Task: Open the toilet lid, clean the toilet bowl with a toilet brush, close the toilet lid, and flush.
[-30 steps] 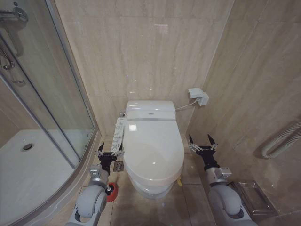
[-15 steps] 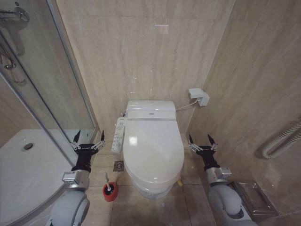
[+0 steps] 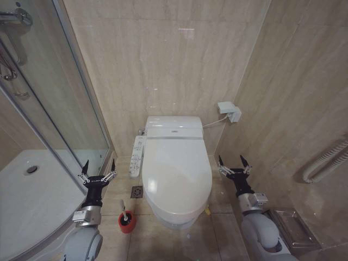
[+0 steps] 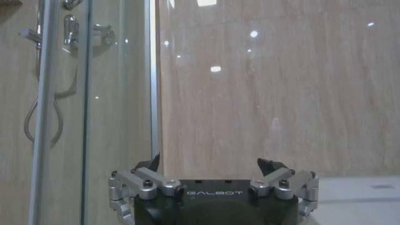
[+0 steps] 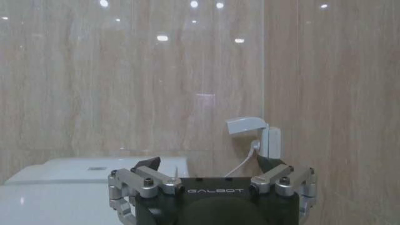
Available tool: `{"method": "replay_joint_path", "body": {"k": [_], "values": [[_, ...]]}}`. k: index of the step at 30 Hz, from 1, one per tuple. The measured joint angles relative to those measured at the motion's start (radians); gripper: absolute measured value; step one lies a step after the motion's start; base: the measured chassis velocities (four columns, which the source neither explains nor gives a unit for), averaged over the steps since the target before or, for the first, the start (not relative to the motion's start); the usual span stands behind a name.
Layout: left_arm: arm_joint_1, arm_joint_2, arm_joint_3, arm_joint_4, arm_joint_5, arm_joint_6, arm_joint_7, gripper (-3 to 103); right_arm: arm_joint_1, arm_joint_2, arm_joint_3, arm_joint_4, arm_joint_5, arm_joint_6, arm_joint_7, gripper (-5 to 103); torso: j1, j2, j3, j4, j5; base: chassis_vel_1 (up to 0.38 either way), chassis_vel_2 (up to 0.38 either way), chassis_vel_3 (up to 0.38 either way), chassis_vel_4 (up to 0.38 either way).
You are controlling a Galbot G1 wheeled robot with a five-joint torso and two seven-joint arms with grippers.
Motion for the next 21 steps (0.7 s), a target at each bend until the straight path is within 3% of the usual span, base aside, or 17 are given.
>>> {"method": "replay_joint_path", "body": {"k": [11,21], "values": [[-0.008,-0.013,0.022,-0.007,0.014,-0.002,0.015,100,0.000,0.000,0.000,0.000,0.000,0.000,0.000,100,0.000,0.000,0.000,-0.0002,0.0001,-0.019,0.009,0.018,-0.017],[-0.024,-0.023,0.041,0.020,0.022,-0.007,0.020,100,0.000,0.000,0.000,0.000,0.000,0.000,0.000,100,0.001,0.000,0.000,0.0001,0.0000,-0.135,0.132,0.152,-0.134]]}}
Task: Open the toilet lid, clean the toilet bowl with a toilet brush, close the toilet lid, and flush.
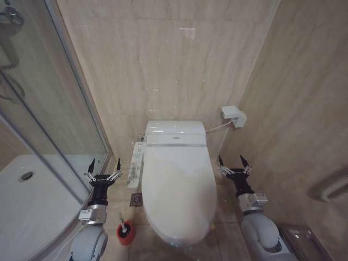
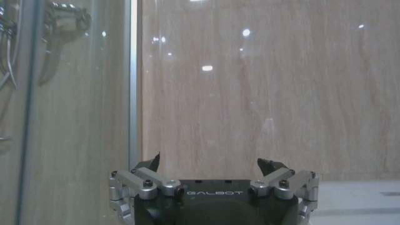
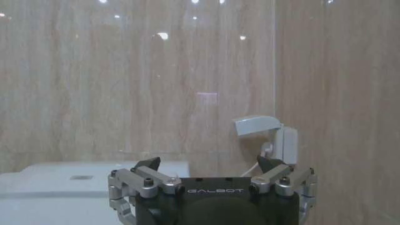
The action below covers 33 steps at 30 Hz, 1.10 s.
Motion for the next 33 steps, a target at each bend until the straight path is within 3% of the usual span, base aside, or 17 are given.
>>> {"method": "replay_joint_path", "body": {"k": [33], "values": [[-0.009,-0.021,0.025,0.049,0.034,-0.036,0.015,100,0.000,0.000,0.000,0.000,0.000,0.000,0.000,100,0.000,0.000,0.000,-0.0002,-0.0001,-0.053,0.053,0.056,-0.048]]}}
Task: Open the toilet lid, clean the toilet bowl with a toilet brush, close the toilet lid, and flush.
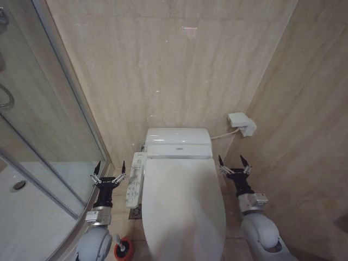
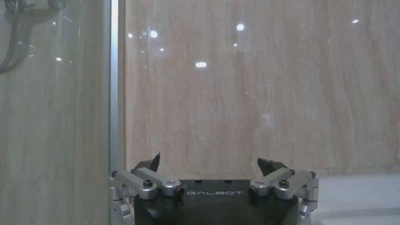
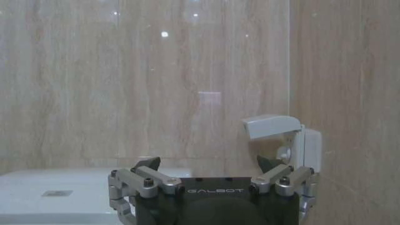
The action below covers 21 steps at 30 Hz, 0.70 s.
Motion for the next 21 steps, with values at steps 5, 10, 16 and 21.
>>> {"method": "replay_joint_path", "body": {"k": [5,10,16,21], "values": [[-0.002,-0.004,0.003,0.003,0.004,-0.001,0.004,100,-0.001,0.000,0.000,0.000,0.000,0.000,0.000,100,-0.001,0.000,-0.001,-0.0002,0.0001,0.000,0.000,0.000,0.000],[-0.004,-0.005,0.005,0.006,0.007,-0.001,0.005,100,-0.001,0.000,0.000,0.000,0.000,0.000,0.000,100,-0.001,0.001,-0.001,0.0002,0.0002,-0.023,0.027,0.027,-0.029],[-0.008,-0.006,0.005,0.010,0.007,-0.001,0.005,100,0.000,0.000,0.000,0.000,0.000,0.000,0.000,100,0.000,0.000,0.000,0.0002,0.0002,-0.075,0.081,0.094,-0.109],[-0.009,-0.006,0.005,0.015,0.007,-0.002,0.006,100,0.000,0.000,0.000,0.000,0.000,0.000,0.000,100,-0.001,0.000,0.000,0.0000,0.0002,-0.015,0.019,0.028,-0.004]]}}
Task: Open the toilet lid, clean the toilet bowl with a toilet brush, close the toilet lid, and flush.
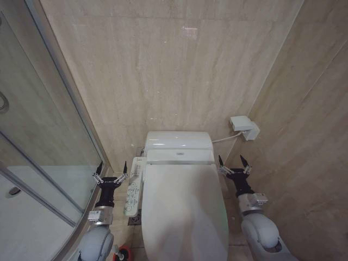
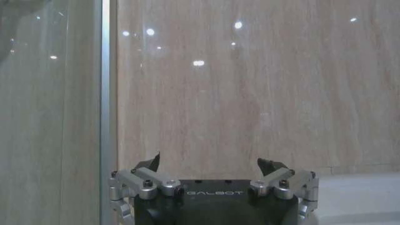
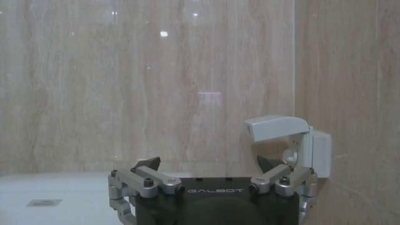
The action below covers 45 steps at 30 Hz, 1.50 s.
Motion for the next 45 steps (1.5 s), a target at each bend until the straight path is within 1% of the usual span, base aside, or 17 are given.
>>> {"method": "replay_joint_path", "body": {"k": [29,34,37,39,42,43,45], "values": [[-0.010,-0.003,0.004,0.008,0.001,0.000,0.004,100,0.000,0.000,0.000,0.000,0.000,0.000,0.000,100,0.000,0.000,0.000,0.0001,0.0000,-0.032,0.031,0.031,-0.034],[-0.018,-0.003,-0.003,0.027,-0.007,0.000,-0.007,100,0.000,0.000,0.000,0.000,0.000,0.000,0.000,100,0.001,0.000,0.000,0.0000,-0.0001,-0.040,0.041,0.044,-0.031],[-0.041,0.006,-0.044,0.082,-0.039,0.003,-0.036,100,0.000,0.000,0.000,0.000,0.000,0.000,0.000,100,0.000,0.000,0.000,0.0000,-0.0001,0.000,0.000,0.000,0.000],[-0.049,0.011,-0.056,0.104,-0.044,0.001,-0.042,100,0.000,0.000,0.000,0.000,0.000,0.000,0.000,100,0.000,0.000,0.000,0.0001,-0.0001,0.000,0.000,0.000,0.000],[-0.097,0.041,-0.085,0.237,-0.060,-0.021,-0.054,100,0.000,0.000,0.000,0.000,0.000,0.000,0.000,100,0.000,0.000,0.000,0.0002,-0.0002,0.000,0.000,0.000,0.000],[-0.097,0.041,-0.085,0.237,-0.060,-0.021,-0.054,100,0.000,0.000,0.000,0.000,0.000,0.000,0.000,100,0.000,0.000,0.000,0.0002,-0.0002,0.000,0.000,0.000,0.000],[-0.136,0.058,-0.075,0.316,-0.076,-0.036,-0.043,100,0.000,0.000,0.000,0.000,0.000,0.000,0.000,100,0.000,0.000,0.000,0.0004,-0.0003,0.000,0.000,0.000,0.000]]}}
